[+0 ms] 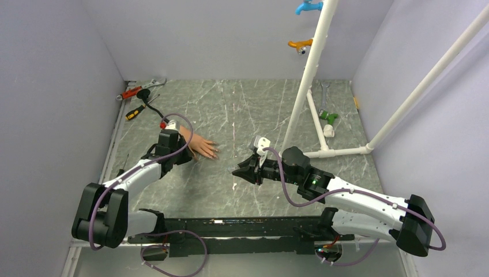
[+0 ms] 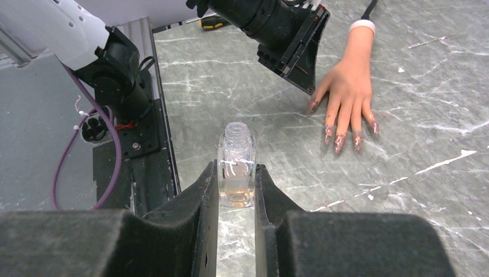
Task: Paint the nails
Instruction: Paint the nail polish on the nail.
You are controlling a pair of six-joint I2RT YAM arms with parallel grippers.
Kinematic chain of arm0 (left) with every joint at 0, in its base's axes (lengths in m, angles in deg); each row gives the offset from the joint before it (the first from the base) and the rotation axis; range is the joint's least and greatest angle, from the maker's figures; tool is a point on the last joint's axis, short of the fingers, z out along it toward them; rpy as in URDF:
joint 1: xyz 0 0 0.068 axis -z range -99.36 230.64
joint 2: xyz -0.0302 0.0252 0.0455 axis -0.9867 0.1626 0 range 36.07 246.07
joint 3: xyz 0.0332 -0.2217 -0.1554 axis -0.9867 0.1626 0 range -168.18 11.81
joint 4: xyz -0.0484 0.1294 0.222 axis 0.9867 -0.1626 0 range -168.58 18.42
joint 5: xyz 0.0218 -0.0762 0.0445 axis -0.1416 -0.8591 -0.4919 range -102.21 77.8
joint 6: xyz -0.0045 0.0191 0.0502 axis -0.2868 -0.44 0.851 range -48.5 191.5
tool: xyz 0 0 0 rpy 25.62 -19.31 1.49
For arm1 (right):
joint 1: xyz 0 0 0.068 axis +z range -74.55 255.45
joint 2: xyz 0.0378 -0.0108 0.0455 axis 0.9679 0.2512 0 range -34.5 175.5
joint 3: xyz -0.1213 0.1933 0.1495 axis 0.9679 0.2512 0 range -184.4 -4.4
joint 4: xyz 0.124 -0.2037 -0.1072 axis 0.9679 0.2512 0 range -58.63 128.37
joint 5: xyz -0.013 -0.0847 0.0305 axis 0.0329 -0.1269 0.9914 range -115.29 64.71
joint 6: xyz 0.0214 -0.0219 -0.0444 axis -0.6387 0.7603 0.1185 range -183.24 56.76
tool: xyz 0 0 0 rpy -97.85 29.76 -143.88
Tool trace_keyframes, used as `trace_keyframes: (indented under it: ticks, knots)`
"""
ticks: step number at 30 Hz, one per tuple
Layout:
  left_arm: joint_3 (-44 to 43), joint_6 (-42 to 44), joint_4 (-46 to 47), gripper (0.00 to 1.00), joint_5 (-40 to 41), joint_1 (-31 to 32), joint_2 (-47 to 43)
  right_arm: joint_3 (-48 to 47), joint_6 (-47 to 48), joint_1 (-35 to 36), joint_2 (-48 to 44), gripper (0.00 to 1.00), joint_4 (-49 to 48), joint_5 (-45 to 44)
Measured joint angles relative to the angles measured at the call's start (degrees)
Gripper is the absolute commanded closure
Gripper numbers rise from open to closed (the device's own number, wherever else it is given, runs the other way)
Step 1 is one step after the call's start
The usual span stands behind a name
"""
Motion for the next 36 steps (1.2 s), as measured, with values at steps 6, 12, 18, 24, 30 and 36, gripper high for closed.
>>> trace_keyframes:
  ticks: [6, 12, 18, 24, 30, 36]
  knots:
    - [0.0, 0.0, 0.6, 1.0, 0.0, 0.0, 0.8, 0.0, 0.0, 0.0, 0.4, 1.0, 0.0, 0.0]
    - [0.1, 0.0, 2.6, 1.0, -0.2, 0.0, 0.8, 0.0, 0.0, 0.0, 0.8, 1.0, 0.0, 0.0]
    - [0.9, -0.1, 3.5, 1.0, -0.7, 0.0, 0.8, 0.0, 0.0, 0.0, 0.8, 1.0, 0.0, 0.0]
    - [1.3, -0.2, 4.0, 1.0, -1.1, 0.0, 0.8, 0.0, 0.0, 0.0, 0.9, 1.0, 0.0, 0.0]
    - [2.1, -0.9, 4.5, 1.0, -1.3, 0.0, 0.1, 0.0, 0.0, 0.0, 1.1, 1.0, 0.0, 0.0]
    - [2.9, -1.3, 4.3, 1.0, -1.7, 0.0, -1.4, 0.0, 0.0, 0.0, 1.2, 1.0, 0.0, 0.1]
